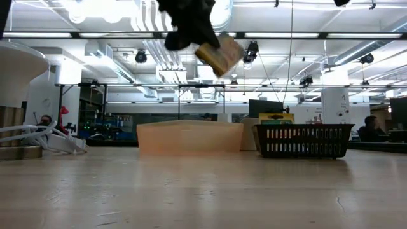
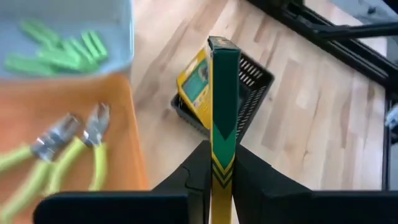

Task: Pick & Place School Supplies
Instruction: Put the yellow crayon box into the black bin

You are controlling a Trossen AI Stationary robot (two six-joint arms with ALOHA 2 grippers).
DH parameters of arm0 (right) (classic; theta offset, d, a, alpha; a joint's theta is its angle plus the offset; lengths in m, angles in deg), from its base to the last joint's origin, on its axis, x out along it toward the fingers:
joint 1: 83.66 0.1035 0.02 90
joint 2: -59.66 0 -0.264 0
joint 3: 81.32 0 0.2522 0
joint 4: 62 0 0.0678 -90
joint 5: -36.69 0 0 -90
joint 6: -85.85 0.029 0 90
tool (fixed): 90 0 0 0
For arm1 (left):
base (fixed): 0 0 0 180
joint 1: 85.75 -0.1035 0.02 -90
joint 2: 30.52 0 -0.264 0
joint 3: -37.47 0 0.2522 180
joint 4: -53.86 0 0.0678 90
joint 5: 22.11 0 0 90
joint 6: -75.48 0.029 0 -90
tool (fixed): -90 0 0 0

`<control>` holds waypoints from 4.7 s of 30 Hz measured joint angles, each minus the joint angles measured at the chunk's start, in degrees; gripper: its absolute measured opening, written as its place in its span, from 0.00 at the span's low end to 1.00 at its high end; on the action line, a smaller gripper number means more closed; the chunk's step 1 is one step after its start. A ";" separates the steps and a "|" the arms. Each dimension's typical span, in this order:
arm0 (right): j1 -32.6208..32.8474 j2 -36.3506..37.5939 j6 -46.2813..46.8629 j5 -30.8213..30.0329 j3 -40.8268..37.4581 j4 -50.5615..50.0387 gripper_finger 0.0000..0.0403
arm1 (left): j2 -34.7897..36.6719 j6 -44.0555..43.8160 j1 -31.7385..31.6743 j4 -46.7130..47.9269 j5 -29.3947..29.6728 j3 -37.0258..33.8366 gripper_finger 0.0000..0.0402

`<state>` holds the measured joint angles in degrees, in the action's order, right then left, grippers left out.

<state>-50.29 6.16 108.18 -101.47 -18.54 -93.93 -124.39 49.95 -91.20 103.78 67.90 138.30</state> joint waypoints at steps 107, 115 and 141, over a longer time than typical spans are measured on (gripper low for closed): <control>-9.42 -15.63 -12.05 6.62 0.37 20.54 0.41 | -0.42 38.40 4.43 -5.70 -9.44 2.07 0.11; -9.64 -15.63 -10.42 13.56 0.39 20.21 0.26 | -0.42 37.39 4.43 -6.13 -9.42 -0.17 0.11; -9.81 -15.90 -12.41 6.74 0.39 19.97 0.34 | -0.42 36.17 4.52 -8.30 -9.51 -0.16 0.11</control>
<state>-60.10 -9.74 95.77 -94.74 -18.15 -73.96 -124.80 86.12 -86.68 95.48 58.39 138.14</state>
